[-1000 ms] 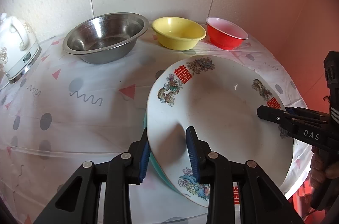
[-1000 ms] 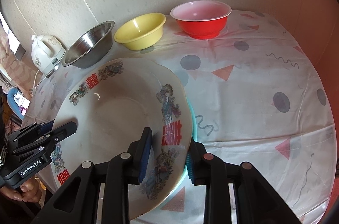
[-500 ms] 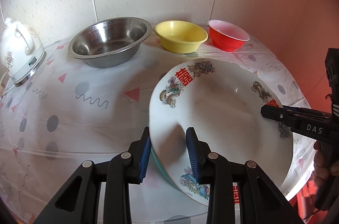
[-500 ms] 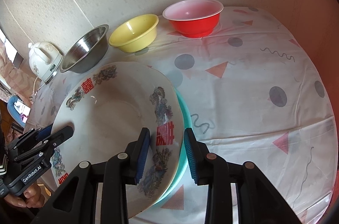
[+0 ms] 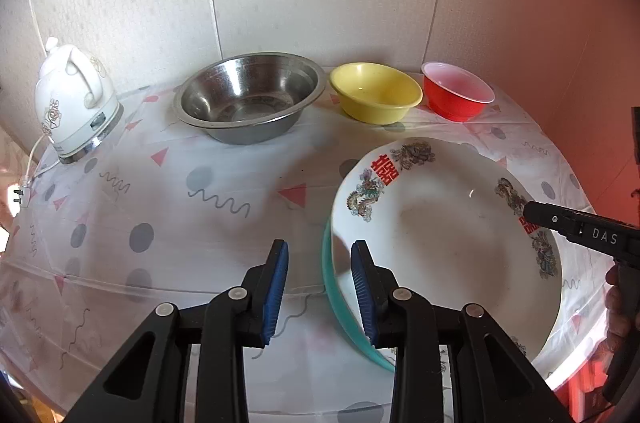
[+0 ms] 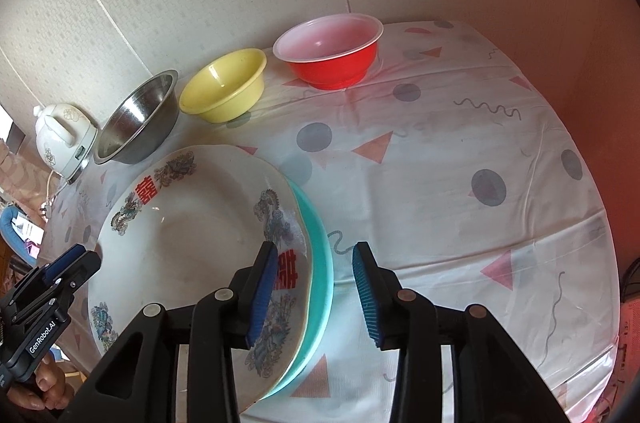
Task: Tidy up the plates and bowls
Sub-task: 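Open both tools and release the dragon-pattern plate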
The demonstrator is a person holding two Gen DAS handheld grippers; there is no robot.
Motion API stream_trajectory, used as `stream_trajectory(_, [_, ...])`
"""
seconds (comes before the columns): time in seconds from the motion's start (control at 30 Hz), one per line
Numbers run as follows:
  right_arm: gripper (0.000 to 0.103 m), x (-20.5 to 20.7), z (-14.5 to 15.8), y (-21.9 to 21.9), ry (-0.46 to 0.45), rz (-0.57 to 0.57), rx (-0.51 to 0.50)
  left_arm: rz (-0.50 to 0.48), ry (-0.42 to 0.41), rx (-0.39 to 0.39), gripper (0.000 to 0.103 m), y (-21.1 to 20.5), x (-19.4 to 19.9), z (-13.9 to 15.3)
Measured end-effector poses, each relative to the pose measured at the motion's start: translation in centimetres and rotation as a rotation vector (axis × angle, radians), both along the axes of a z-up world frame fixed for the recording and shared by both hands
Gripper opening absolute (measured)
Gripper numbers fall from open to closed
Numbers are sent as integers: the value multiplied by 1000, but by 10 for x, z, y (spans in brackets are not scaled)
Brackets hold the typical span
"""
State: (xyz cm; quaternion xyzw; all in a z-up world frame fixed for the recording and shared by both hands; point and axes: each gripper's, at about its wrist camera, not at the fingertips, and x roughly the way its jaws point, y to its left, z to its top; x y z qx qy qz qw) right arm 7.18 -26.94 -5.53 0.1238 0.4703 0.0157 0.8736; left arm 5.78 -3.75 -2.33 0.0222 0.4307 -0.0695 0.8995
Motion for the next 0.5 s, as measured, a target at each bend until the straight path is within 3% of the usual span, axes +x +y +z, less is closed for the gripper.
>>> stream_trajectory(0.23, [40,2,15,2,-40,-18,5,55,-69,23,33,17,-4,21])
stream_trajectory(0.5, [40,14,26,27,-60,48,3,173,-117,35,33,51,0,44])
